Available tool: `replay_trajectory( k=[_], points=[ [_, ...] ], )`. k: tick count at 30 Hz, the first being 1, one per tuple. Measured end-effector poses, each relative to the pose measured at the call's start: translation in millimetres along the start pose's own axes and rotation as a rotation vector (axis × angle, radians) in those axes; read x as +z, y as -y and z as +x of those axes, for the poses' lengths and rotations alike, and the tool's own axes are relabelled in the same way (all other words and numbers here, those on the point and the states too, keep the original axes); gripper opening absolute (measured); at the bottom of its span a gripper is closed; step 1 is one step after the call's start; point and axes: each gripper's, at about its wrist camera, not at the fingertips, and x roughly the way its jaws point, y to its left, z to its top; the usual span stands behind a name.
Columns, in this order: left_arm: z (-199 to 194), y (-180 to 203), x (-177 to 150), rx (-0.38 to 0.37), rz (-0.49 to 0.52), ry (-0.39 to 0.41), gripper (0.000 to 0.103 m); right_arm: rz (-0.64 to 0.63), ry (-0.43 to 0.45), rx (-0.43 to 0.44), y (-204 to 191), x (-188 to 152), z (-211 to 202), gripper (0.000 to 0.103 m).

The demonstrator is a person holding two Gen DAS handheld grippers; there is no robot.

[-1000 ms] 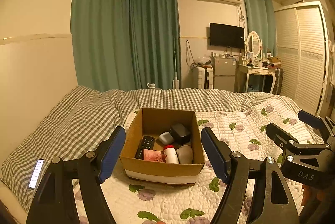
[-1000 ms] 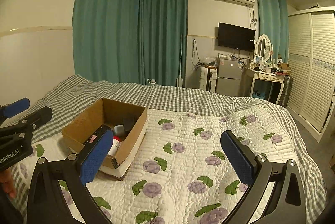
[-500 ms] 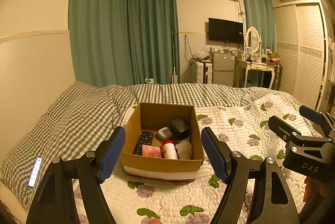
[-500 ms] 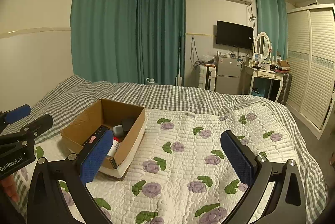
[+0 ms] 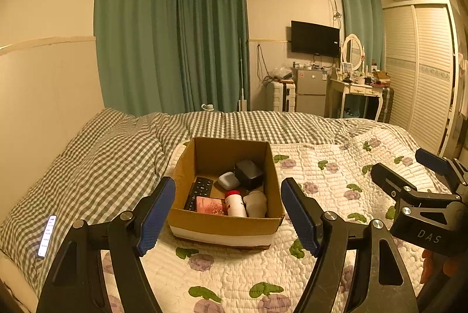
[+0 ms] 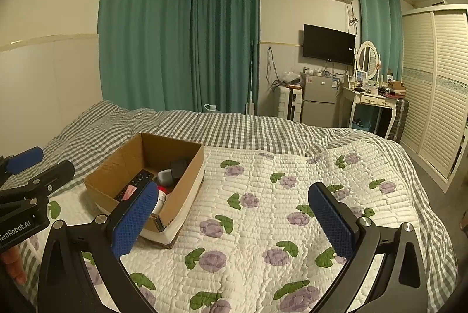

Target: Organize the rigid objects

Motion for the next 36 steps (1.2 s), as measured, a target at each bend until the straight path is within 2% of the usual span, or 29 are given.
replay_trajectory(
  k=[36],
  points=[
    [0.9, 0.4, -6.9, -0.001, -0.004, -0.009, 0.077, 0.017, -0.020, -0.009, -1.5, -1.9, 2.7, 0.103]
  ],
)
